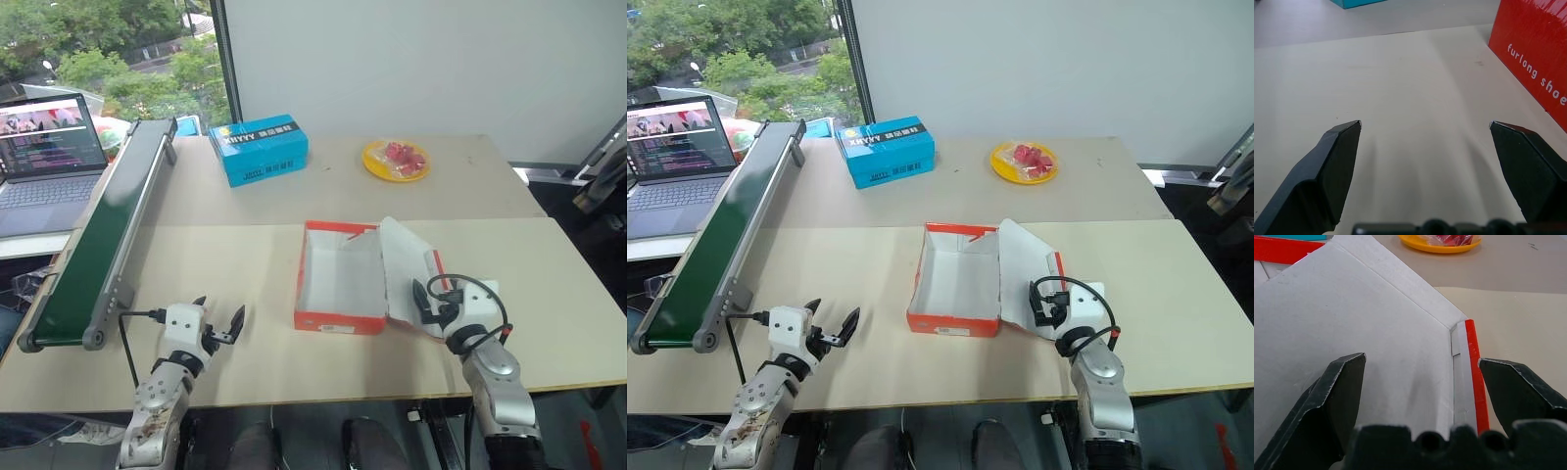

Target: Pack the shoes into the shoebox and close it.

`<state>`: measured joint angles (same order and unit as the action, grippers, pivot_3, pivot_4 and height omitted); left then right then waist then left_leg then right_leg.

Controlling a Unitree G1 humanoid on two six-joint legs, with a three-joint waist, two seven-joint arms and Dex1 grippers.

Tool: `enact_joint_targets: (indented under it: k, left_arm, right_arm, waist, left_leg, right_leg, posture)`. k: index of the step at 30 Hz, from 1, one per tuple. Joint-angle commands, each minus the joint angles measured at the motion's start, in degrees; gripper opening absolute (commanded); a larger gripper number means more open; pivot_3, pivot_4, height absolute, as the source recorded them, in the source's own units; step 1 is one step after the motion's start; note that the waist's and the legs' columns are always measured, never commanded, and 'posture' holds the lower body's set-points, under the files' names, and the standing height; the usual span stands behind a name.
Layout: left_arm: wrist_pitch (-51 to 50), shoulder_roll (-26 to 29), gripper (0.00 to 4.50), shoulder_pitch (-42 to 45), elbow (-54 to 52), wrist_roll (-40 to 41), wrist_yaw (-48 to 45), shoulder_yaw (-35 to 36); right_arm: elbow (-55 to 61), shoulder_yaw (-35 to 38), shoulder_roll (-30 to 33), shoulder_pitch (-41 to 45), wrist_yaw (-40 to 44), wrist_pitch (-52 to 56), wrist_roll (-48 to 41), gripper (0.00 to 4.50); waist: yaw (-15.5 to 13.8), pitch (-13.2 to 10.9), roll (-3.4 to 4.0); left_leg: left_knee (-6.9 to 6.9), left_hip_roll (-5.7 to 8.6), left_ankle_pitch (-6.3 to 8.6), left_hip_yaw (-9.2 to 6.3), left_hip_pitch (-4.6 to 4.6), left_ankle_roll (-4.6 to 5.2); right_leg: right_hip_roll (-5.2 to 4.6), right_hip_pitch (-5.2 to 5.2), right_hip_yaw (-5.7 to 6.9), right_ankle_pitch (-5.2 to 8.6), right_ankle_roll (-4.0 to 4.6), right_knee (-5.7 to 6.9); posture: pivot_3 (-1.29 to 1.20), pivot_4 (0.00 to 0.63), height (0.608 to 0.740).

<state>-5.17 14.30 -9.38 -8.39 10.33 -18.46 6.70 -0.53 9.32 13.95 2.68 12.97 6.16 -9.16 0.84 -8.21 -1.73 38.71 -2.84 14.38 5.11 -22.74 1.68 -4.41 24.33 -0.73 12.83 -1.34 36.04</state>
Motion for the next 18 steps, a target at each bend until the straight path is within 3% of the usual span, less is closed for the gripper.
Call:
enact_joint_targets:
  k: [1,10,14,18]
  left_arm:
    - [1.49,0.47,4.5,0.53,-0.69,-0.17,-0.01,0.55]
    - [-8.79,5.18,4.5,12.94,-4.77,3.41,5.34,9.48]
    - [-17.11,7.32,4.5,18.5,-8.92,5.62,7.4,11.25]
    - [-23.6,7.6,4.5,18.39,-13.39,6.63,9.22,11.79]
  right_arm:
    - [1.32,-0.1,0.14,0.23,-0.14,-1.82,0.65,4.44]
    - [3.13,0.93,3.81,13.09,-2.27,4.08,1.32,4.44]
    - [-1.24,-2.81,5.17,22.7,3.88,7.39,-0.42,4.44]
    - [-4.3,-5.18,4.11,28.95,9.03,10.61,-2.75,4.44]
  waist:
    - [0.0,0.0,0.0]
    - [0.15,-0.01,-0.01]
    - [0.18,-0.02,-0.02]
    - [0.23,-0.02,-0.02]
  left_leg:
    - [0.0,0.0,0.0,0.0,0.0,0.0]
    - [0.06,0.02,-0.01,-0.02,0.0,0.0]
    - [0.01,0.06,0.01,-0.04,-0.09,0.01]
    - [0.02,0.04,0.01,-0.05,-0.09,0.01]
  right_leg:
    - [0.0,0.0,0.0,0.0,0.0,0.0]
    - [0.06,0.01,0.0,-0.02,0.0,0.03]
    - [0.04,0.04,0.04,-0.02,-0.05,-0.01]
    - [0.03,0.03,0.04,-0.05,-0.07,0.01]
  posture:
    - [0.0,0.15,0.74]
    - [0.0,0.15,0.74]
    - [0.0,0.15,0.74]
    - [0.0,0.15,0.74]
